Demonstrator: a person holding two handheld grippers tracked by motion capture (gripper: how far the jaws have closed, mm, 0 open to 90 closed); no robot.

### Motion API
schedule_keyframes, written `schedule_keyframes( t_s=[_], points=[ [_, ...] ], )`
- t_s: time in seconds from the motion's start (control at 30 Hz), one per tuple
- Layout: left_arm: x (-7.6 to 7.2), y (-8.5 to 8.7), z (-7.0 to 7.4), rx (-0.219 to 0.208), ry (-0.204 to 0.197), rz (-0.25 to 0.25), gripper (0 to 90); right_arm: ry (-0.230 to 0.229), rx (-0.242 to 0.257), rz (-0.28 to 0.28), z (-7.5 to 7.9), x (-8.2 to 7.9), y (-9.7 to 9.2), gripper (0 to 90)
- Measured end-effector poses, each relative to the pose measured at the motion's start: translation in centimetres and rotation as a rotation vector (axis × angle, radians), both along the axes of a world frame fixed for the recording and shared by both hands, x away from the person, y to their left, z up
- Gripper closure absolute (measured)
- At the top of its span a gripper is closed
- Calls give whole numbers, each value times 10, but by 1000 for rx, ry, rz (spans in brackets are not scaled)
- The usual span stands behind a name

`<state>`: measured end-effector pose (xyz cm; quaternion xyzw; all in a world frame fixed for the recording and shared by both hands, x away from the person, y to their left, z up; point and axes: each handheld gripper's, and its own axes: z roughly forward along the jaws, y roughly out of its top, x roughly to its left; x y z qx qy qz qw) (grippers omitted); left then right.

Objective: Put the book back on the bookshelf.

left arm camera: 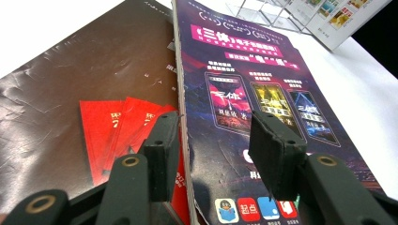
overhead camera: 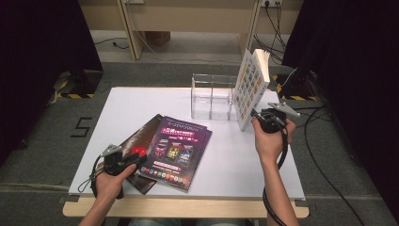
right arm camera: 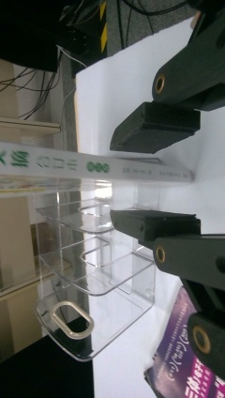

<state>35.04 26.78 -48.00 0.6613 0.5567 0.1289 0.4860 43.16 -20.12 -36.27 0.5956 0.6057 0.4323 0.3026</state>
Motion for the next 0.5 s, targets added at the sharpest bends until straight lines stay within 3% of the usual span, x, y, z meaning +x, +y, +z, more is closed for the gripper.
schedule_keyframes(
  t_s=[0.5],
  points=[
    [4, -2, -5, 12, 29, -10, 523, 75, -20, 67, -26, 0, 27, 611]
  ],
)
